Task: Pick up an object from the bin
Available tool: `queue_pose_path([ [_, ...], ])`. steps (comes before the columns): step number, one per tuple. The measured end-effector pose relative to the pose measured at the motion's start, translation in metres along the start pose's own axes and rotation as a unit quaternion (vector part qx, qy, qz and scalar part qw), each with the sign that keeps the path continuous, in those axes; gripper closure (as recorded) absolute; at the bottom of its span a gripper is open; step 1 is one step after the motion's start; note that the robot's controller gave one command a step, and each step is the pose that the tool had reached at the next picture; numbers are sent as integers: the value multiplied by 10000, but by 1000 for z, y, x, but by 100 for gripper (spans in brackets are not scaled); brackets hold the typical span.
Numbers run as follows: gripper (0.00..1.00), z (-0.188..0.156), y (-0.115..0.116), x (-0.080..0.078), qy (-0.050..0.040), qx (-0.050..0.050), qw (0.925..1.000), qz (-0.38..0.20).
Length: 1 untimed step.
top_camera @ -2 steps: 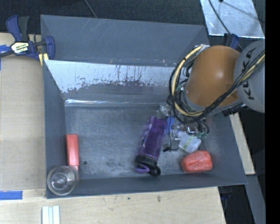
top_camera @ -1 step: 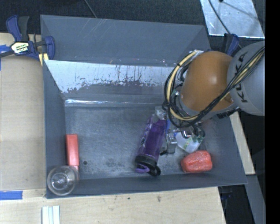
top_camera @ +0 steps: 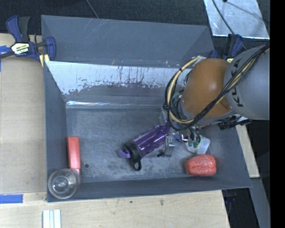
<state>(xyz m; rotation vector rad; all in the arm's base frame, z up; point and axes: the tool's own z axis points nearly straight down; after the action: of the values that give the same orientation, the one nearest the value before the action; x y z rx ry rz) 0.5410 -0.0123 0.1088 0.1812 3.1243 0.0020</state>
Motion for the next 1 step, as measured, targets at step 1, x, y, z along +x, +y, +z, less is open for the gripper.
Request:
queue_pose_path([
  [1,100,30,7,-5,57,11,9996,-261],
])
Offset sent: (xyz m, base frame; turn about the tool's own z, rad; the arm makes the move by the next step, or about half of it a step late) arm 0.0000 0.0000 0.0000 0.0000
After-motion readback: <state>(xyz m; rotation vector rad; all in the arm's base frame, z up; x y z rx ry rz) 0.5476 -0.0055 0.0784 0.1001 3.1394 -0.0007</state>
